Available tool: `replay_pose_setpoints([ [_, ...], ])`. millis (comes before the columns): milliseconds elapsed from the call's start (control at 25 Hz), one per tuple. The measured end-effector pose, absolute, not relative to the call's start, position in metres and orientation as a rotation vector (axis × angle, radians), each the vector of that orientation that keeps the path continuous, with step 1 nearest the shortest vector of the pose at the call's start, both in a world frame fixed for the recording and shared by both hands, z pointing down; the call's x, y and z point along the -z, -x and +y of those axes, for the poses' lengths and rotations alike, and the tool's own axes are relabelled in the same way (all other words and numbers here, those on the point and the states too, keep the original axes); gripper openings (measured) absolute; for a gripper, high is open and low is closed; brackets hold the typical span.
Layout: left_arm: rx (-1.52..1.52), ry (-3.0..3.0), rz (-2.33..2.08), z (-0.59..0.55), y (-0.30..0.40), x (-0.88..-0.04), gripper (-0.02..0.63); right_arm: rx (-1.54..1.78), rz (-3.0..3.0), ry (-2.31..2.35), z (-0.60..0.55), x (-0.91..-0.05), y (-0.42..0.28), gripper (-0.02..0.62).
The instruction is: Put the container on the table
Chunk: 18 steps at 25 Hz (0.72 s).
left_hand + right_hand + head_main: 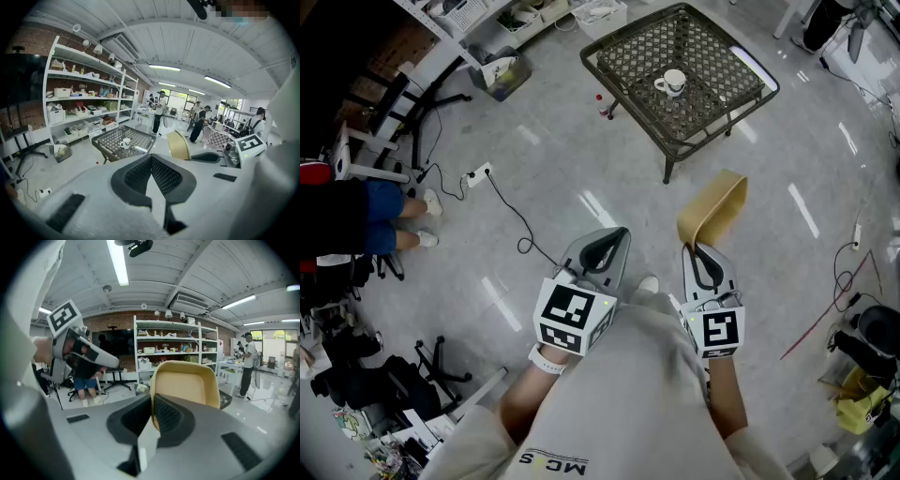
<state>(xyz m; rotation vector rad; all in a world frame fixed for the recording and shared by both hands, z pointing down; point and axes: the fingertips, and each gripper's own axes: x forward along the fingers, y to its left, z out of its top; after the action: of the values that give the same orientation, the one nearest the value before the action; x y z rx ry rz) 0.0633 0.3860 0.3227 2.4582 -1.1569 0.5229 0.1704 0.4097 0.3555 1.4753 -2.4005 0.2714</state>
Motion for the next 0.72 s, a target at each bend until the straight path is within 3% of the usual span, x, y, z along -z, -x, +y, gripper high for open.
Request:
replay_pose_setpoints([
  [320, -0.531, -2.463, -1.219, 0.372, 0.045, -0.315, 0.023, -0.273, -2.444, -1.449, 0.393, -0.329, -0.097, 0.034],
  [720, -0.426, -2.468, -1.122, 0.340, 0.072, -0.315, 0.023, -0.327, -2.433, -1.534, 0.353, -0.319, -0.052, 0.034],
])
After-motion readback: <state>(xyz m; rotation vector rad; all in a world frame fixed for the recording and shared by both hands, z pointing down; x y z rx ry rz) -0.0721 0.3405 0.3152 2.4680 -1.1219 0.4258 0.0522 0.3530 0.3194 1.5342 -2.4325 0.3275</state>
